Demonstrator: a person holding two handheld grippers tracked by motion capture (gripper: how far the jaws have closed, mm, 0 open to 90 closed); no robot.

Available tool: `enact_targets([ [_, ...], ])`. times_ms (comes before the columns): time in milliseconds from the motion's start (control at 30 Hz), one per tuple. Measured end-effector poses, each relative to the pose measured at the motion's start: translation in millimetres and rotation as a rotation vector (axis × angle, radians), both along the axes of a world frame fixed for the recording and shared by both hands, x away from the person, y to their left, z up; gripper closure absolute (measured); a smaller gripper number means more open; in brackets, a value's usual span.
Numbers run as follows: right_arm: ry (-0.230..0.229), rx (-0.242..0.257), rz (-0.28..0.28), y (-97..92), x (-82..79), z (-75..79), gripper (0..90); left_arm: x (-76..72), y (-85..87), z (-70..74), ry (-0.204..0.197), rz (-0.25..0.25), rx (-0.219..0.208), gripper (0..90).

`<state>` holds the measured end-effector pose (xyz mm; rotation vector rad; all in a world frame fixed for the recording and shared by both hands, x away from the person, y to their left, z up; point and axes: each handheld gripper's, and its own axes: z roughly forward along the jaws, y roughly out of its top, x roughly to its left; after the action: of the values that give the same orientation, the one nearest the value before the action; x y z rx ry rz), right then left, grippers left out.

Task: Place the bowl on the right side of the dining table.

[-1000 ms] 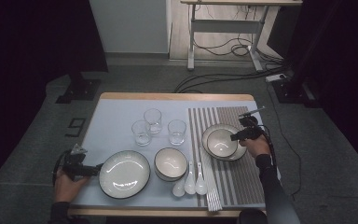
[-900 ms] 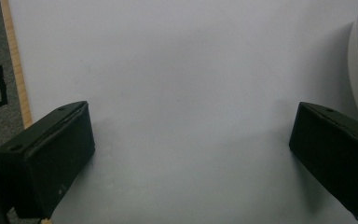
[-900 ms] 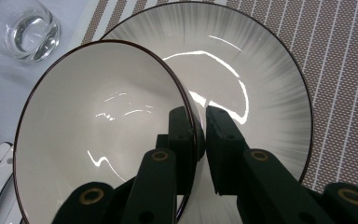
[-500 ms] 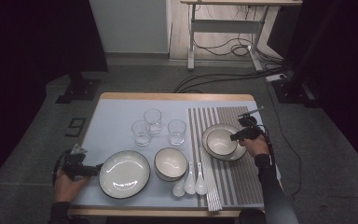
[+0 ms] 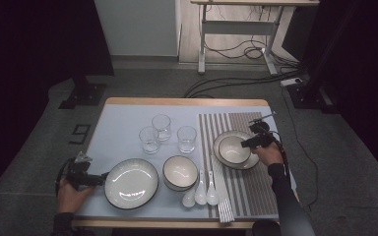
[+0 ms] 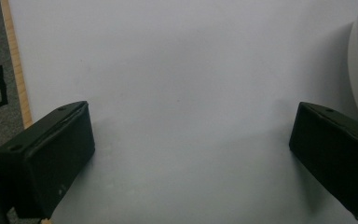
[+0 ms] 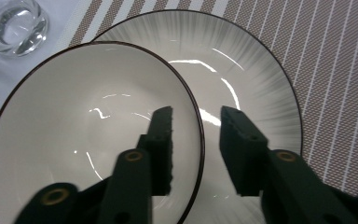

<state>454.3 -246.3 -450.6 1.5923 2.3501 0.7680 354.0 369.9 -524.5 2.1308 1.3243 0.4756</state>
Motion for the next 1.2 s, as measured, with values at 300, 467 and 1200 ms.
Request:
enact_targets([
  [300, -0.068, -0.057, 0.030, 6.1, -10.4, 10.2, 36.4, -0.1, -0.1, -0.1, -0.002, 0.001, 0.000, 0.0],
  [467, -0.099, -0.052, 0.053, 7.7, -19.0, 16.3, 29.4, -0.1, -0.1, -0.1, -0.002, 0.001, 0.000, 0.0],
  [1200, -0.238, -0.015, 0.104, 0.5, -77.4, 37.0, 18.0, -0.2, -0.2, 0.0, -0.002, 0.000, 0.001, 0.0],
])
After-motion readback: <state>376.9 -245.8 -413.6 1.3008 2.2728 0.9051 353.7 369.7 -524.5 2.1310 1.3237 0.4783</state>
